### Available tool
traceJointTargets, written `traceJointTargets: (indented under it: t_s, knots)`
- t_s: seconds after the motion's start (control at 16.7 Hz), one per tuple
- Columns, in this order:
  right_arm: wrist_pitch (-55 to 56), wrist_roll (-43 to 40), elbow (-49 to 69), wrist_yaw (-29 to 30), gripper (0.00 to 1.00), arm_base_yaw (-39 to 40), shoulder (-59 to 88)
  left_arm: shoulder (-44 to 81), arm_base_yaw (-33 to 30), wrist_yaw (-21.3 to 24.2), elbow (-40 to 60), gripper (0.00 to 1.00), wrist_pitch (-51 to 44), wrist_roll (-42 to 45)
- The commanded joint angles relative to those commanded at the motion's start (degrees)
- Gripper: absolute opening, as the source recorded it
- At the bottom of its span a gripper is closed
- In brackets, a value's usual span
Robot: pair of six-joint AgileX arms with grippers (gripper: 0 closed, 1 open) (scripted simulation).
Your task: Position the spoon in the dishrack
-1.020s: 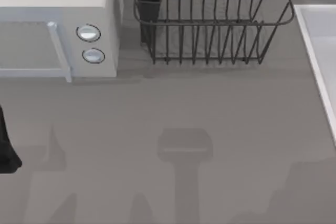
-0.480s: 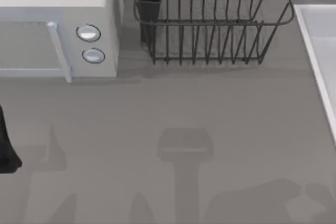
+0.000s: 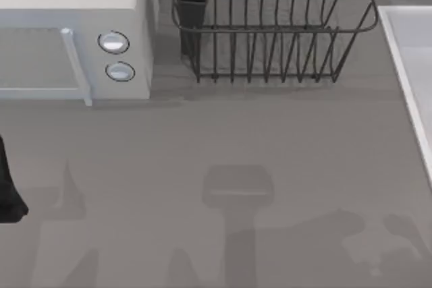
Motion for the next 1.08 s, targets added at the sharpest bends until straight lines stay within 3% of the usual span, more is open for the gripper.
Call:
traceJointTargets:
  t_s: [0.24, 0.84, 1.08]
  knots:
    - [13.9, 6.9, 1.9, 10.6, 0.0, 14.3, 1.9, 0.0, 0.0, 0.0, 0.0, 1.0, 0.0, 0.0]
    - [64.8, 31.3, 3.7, 44.7, 0.0, 63.1, 4.1, 0.0, 0.0, 0.0, 0.0, 1.0, 0.0, 0.0]
    - [77.5, 38.3, 3.8, 54.4, 0.0, 75.3, 3.1, 0.0, 0.0, 0.0, 0.0, 1.0, 0.0, 0.0]
